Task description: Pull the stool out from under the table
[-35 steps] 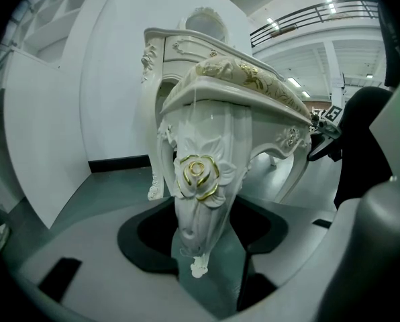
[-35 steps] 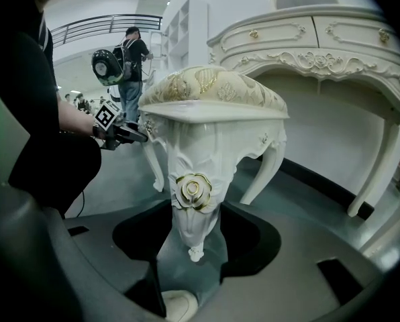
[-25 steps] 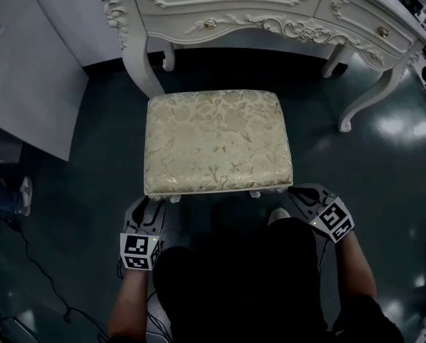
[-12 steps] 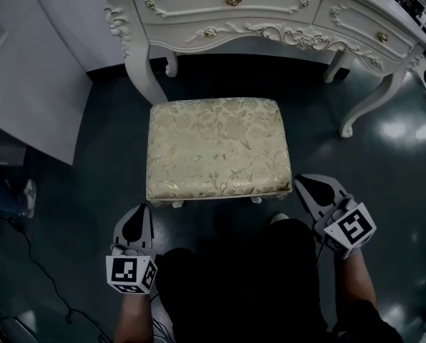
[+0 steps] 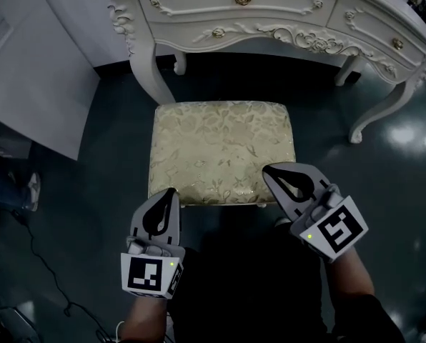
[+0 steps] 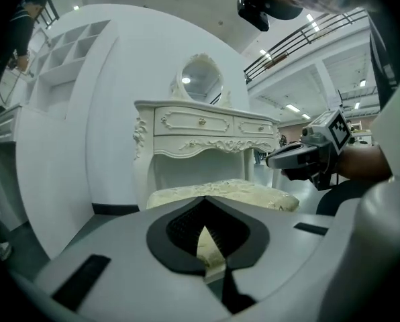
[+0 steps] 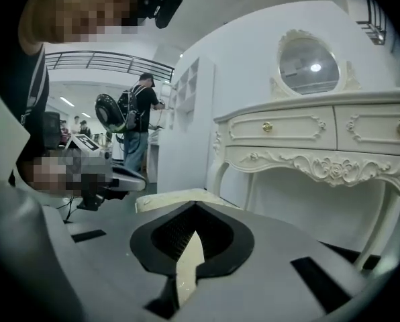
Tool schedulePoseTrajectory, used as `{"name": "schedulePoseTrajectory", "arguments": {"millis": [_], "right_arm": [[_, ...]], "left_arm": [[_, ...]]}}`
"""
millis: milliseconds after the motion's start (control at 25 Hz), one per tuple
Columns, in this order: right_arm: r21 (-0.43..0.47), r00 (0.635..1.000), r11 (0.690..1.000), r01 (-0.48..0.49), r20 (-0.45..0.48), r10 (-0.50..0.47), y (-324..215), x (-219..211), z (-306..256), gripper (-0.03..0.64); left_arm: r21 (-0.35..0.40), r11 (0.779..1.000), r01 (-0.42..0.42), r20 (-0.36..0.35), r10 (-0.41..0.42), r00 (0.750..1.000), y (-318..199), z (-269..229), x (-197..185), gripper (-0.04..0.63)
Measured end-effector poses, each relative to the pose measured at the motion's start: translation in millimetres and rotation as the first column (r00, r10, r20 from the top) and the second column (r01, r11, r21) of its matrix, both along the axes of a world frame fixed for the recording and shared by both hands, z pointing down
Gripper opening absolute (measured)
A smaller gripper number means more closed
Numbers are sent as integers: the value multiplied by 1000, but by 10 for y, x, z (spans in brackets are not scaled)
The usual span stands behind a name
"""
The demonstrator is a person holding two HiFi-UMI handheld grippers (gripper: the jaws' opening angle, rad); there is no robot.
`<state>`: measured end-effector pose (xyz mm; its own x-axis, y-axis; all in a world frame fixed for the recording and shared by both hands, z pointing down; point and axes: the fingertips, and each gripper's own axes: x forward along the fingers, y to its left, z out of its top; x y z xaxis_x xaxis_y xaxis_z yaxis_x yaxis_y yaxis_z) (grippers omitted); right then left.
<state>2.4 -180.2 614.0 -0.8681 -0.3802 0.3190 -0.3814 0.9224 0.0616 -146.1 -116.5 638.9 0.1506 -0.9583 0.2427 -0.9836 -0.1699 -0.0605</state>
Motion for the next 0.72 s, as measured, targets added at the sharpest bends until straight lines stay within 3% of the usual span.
{"name": "schedulePoseTrajectory", "arguments": {"millis": [240,400,560,720], "right_arm": [[-43,995,995,90,39,-88,-148,-129,7,28],[-106,991,985,134,10,-133,-230,-162,-25,28],[-227,984,959,171,-18,-179,-137,-189,-262,28],[-308,980,936,173,-38,-193,-57,-85,-673,28]], "left_arm": [[-58,998,6,2,-6,1000,-240,-12,278,8],[-76,997,17,-7,-18,1000,-362,-108,368,8],[-217,976,-24,-39,16,999,-415,-350,610,8],[-308,951,-36,-62,18,998,-346,-742,795,8]]}}
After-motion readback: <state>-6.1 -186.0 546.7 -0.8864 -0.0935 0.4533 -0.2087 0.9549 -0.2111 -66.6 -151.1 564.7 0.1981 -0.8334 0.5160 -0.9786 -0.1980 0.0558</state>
